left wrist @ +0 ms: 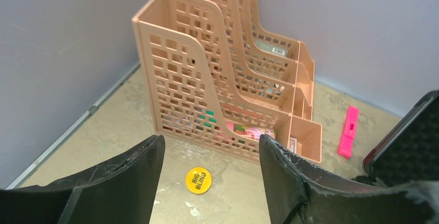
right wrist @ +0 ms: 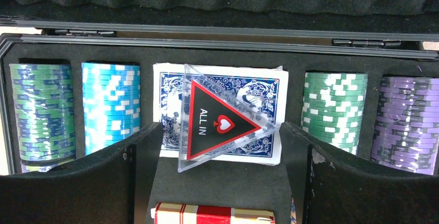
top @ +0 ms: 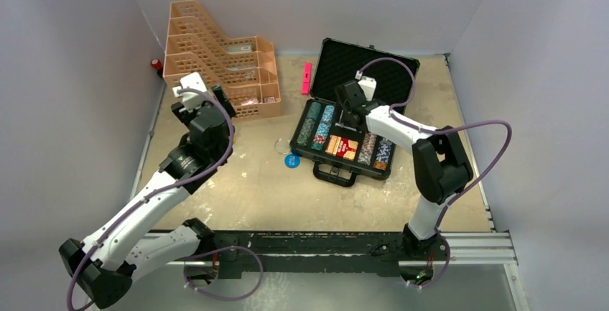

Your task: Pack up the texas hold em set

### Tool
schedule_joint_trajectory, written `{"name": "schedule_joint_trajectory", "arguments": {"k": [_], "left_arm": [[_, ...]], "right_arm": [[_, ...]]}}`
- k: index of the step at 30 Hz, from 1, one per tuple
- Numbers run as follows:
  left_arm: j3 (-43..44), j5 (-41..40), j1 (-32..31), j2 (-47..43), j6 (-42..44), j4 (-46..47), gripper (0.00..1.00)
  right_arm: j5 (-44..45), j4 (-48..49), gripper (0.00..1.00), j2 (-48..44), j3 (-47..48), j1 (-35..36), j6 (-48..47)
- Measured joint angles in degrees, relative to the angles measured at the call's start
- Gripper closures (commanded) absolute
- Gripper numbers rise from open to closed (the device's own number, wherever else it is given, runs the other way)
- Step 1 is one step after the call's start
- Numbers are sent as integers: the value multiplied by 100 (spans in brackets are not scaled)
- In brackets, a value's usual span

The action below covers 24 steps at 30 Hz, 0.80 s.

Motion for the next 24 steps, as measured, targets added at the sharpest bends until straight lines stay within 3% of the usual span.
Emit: {"name": "schedule_joint_trajectory", "arguments": {"k": [5, 11, 19, 24], "left_arm": [[59, 494, 70, 658, -114, -162, 21], [269, 1486, 94, 1672, -629, -667, 20], [310, 3021, 177, 3185, -1596, -892, 31], [728, 3327, 212, 4312, -1845, -813, 40]], "right_arm": [[-107, -4, 13, -63, 7, 0, -101], [-223, 90, 14, -811, -164, 0, -229], [-328, 398, 15, -1685, -601, -2, -356], [-498, 463, 16, -1692, -850, -2, -444]]}}
